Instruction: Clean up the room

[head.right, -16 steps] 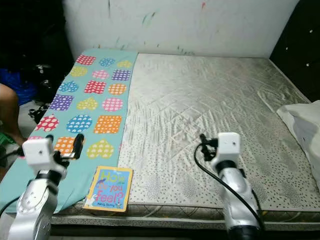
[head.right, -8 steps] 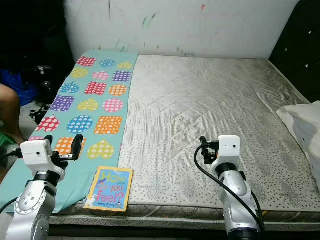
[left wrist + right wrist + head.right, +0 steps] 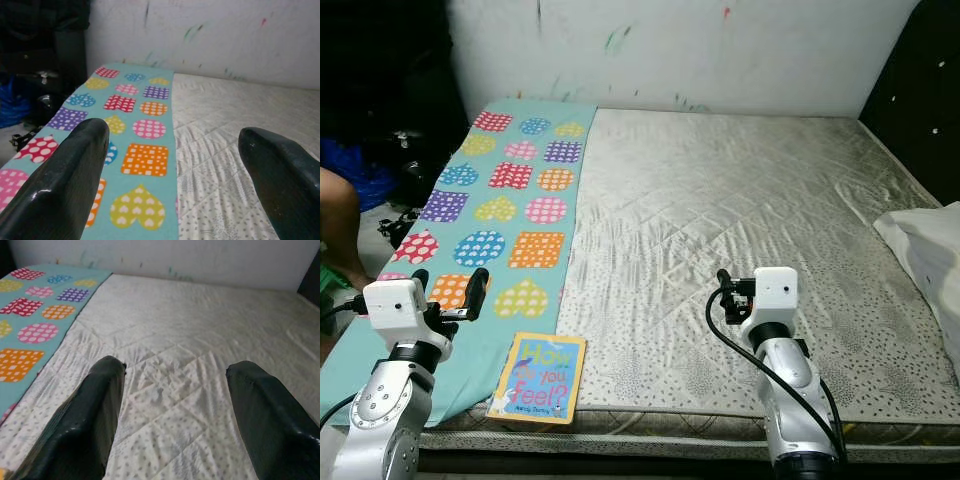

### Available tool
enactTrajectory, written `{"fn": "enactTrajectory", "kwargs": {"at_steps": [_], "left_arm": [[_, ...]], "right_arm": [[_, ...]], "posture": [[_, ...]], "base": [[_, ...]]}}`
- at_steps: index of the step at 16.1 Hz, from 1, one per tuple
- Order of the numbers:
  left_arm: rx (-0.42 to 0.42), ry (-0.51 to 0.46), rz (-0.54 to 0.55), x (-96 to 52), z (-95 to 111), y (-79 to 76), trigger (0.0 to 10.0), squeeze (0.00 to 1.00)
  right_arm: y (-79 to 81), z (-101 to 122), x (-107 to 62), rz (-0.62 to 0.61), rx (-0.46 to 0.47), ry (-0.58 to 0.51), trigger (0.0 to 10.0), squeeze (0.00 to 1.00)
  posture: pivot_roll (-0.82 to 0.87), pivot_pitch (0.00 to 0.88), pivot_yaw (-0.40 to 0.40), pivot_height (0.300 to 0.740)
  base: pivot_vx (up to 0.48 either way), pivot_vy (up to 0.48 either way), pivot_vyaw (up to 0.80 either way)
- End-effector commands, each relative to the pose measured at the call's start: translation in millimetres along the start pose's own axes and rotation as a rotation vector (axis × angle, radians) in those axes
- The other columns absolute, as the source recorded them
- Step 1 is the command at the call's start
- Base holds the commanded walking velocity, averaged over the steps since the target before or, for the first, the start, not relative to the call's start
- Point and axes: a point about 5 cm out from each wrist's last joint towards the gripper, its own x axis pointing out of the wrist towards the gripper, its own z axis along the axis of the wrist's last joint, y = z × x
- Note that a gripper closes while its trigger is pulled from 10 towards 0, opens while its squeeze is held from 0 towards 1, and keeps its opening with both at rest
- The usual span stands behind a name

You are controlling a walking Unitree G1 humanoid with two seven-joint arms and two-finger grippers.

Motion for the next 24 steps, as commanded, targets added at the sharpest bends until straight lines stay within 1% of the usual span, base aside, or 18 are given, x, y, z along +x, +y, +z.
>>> {"fn": "enactTrajectory", "kwargs": {"at_steps": [1,6,9,13,19,22,24], "left_arm": [[0.003,0.005,-0.018,1.6,0,-2.2,10.0,0.00],[0.003,0.004,-0.021,2.7,1,-2.4,10.0,0.00],[0.007,0.002,-0.014,3.0,1,-2.3,10.0,0.00],[0.001,-0.001,-0.004,0.3,4,-0.8,10.0,0.00],[-0.004,-0.002,0.003,-0.2,4,0.0,10.0,0.00],[-0.002,-0.010,0.022,-3.8,8,4.6,10.0,0.00],[0.000,-0.017,0.023,-2.7,10,3.8,10.0,0.00]], "right_arm": [[-1.1,0,0.6,-0.008,0.013,0.018,10.0,0.00],[-0.3,2,1.6,-0.008,0.001,0.000,10.0,0.00],[1.1,5,1.6,-0.004,-0.008,-0.017,10.0,0.00],[0.5,11,1.5,-0.007,0.023,-0.050,10.0,0.00],[2.2,11,3.1,-0.004,0.014,-0.050,10.0,0.00],[0.8,10,2.9,0.000,0.019,-0.045,10.0,0.00],[14.6,14,5.5,0.075,0.069,-0.060,10.0,0.00]], "posture": [[-0.02,0.000,-0.022,0.740],[-0.02,0.000,-0.022,0.740],[-0.02,0.000,-0.021,0.740],[-0.01,0.000,-0.022,0.740],[-0.01,0.000,-0.026,0.740],[-0.01,0.000,-0.024,0.740],[0.00,0.000,-0.025,0.740]], "base": [[0.000,0.000,-0.79],[0.000,0.000,-0.80],[0.000,0.000,0.00],[0.000,0.000,0.00],[0.000,0.000,0.00],[0.000,0.000,0.00],[0.000,0.000,0.00]]}}
